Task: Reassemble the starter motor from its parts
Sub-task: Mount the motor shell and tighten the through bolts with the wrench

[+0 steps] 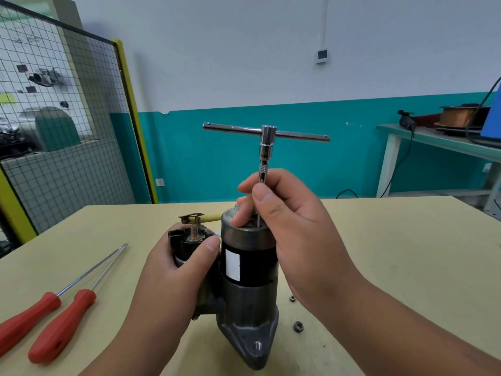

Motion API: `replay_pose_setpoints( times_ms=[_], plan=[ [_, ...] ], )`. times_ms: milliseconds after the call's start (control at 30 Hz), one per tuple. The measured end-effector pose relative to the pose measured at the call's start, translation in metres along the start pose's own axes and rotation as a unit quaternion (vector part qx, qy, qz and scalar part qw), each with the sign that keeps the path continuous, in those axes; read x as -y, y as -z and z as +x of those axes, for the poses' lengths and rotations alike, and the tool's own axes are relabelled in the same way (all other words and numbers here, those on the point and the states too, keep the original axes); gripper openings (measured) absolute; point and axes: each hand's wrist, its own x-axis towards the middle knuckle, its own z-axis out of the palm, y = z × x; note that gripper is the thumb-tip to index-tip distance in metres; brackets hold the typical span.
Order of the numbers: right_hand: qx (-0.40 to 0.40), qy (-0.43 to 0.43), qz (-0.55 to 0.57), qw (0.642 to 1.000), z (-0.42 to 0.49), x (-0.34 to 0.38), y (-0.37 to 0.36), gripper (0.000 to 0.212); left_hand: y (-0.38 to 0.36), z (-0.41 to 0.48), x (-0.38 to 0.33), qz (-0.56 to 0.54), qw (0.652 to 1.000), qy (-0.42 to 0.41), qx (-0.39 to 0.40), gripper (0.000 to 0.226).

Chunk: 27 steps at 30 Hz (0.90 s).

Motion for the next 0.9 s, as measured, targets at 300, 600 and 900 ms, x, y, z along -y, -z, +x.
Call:
replay_pose_setpoints(
  times_ms=[300, 600, 900],
  plan=[
    [-0.001, -0.015, 0.006, 1.0, -0.0007, -0.0007, 0.0007, 0.027, -0.0004, -0.0028, -0.0039, 0.015, 1.0, -0.005, -0.002, 0.049],
    [-0.008, 0.004, 0.0, 1.0, 0.0006, -0.0004, -0.0005, 0.018, -0.0005, -0.0025, -0.0034, 0.018, 1.0, -0.009, 0.002, 0.045],
    [-0.002, -0.016, 0.033, 0.999, -0.0011, -0.0004, 0.0024, 0.032, -0.0009, -0.0024, -0.003, 0.015, 1.0, -0.002, -0.002, 0.046]
  ],
)
